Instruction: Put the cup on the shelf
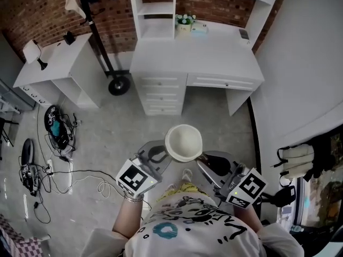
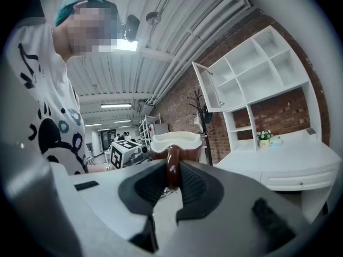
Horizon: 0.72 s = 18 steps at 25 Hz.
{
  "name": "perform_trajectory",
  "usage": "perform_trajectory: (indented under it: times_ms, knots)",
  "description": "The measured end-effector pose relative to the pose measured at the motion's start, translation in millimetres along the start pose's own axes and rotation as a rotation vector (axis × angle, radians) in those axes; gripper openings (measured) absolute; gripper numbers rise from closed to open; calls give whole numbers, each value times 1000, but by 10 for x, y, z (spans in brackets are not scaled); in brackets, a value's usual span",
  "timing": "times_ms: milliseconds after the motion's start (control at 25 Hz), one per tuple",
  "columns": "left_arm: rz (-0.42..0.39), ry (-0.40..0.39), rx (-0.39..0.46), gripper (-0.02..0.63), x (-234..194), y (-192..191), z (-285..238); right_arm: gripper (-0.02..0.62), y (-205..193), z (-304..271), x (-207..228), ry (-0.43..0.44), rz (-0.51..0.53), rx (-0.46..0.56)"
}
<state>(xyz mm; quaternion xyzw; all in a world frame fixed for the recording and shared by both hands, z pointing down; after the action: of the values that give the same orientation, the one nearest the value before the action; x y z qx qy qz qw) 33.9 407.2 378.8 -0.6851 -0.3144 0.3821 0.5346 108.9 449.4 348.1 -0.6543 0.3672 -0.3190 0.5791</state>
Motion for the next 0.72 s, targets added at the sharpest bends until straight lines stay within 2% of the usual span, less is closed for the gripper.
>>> perform_trajectory:
  times_ms: [280, 720]
  knots:
    - [14, 53, 22, 15, -454, 67, -152, 60, 1, -353, 405, 59, 4, 4]
    - [-8, 137, 25, 15, -1335, 394, -730, 60, 130, -891, 1440, 158, 39, 9]
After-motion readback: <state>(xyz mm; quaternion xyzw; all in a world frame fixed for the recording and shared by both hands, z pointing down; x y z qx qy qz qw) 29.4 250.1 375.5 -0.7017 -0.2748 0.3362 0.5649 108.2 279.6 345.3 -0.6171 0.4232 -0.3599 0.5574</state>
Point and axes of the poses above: the fingertips, and each gripper's own axes: z backward along the fingers, x to its right, y out of its top, the point moved 2 cm from there along z, backward along the fingers, and after that the axes turned 11 degrees about z, right-handed, at the moved point
